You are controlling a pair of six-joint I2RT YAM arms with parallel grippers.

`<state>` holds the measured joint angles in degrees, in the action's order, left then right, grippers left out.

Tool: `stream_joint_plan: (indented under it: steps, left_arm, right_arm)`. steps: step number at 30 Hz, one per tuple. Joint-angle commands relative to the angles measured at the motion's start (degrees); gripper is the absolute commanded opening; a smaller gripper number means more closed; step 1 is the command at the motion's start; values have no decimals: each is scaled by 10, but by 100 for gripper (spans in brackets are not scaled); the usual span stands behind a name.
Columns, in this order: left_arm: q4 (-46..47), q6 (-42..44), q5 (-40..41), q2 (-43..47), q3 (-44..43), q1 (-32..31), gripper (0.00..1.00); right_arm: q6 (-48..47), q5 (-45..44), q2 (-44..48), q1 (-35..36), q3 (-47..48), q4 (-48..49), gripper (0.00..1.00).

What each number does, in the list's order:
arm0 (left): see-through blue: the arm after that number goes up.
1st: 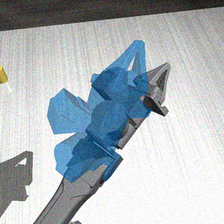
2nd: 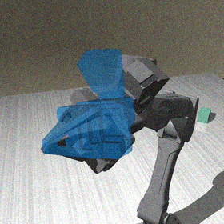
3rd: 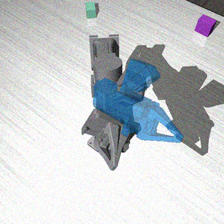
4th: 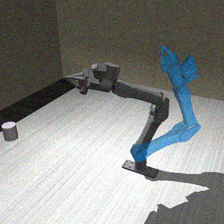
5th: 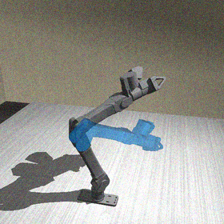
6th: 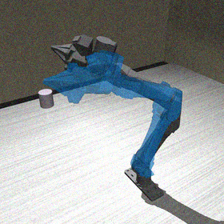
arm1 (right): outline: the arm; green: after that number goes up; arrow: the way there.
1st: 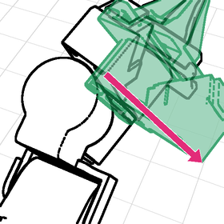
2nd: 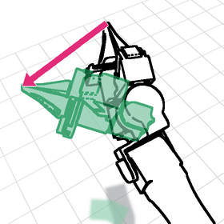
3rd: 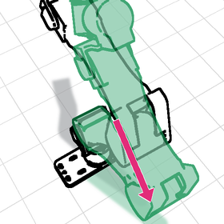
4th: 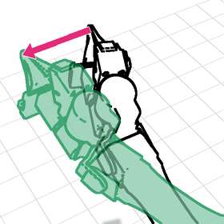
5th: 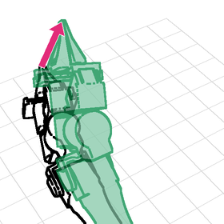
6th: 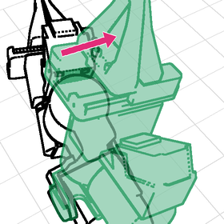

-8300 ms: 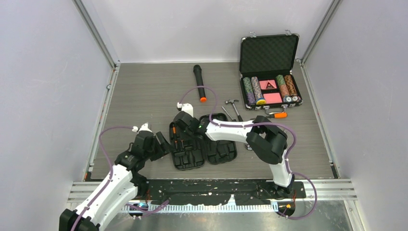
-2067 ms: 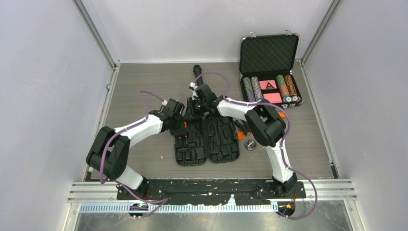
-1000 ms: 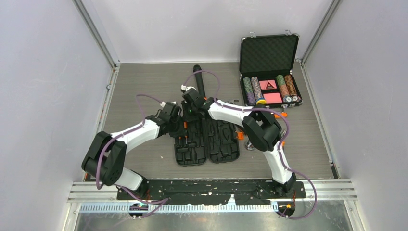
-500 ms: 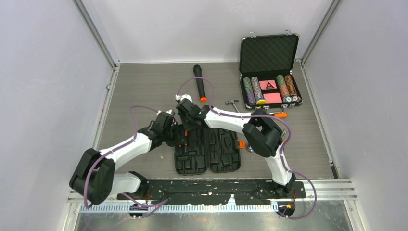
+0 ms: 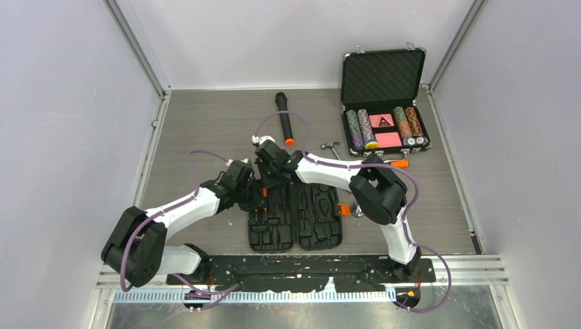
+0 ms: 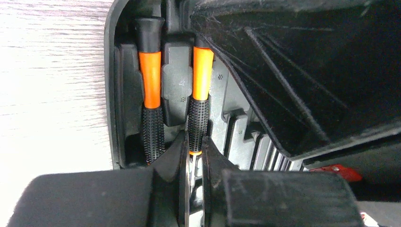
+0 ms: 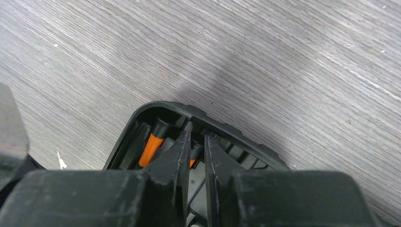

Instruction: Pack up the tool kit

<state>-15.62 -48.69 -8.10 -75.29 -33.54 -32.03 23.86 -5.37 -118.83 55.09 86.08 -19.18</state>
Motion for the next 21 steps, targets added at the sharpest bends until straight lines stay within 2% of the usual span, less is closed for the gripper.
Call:
stream_joint_plan:
  steps: [1, 5, 16, 19, 21]
  left_arm:
    - [-95, -13, 31, -61, 24, -31, 0]
    - [-138, -20, 47, -77, -8, -45, 0]
    - [-190, -14, 47, -146, -82, -46, 0]
    - [-198, -11, 55, -142, -89, -47, 0]
    - [-197, -11, 60, -133, -90, -47, 4]
  right_arm:
    - [37, 147, -50, -1, -69, -57, 6]
    - [83, 191, -57, -19, -114, -3, 6]
    - [79, 152, -87, -48, -135, -18, 6]
    - [75, 159, -61, -48, -146, 6, 6]
    - [61, 176, -31, -48, -154, 33, 8]
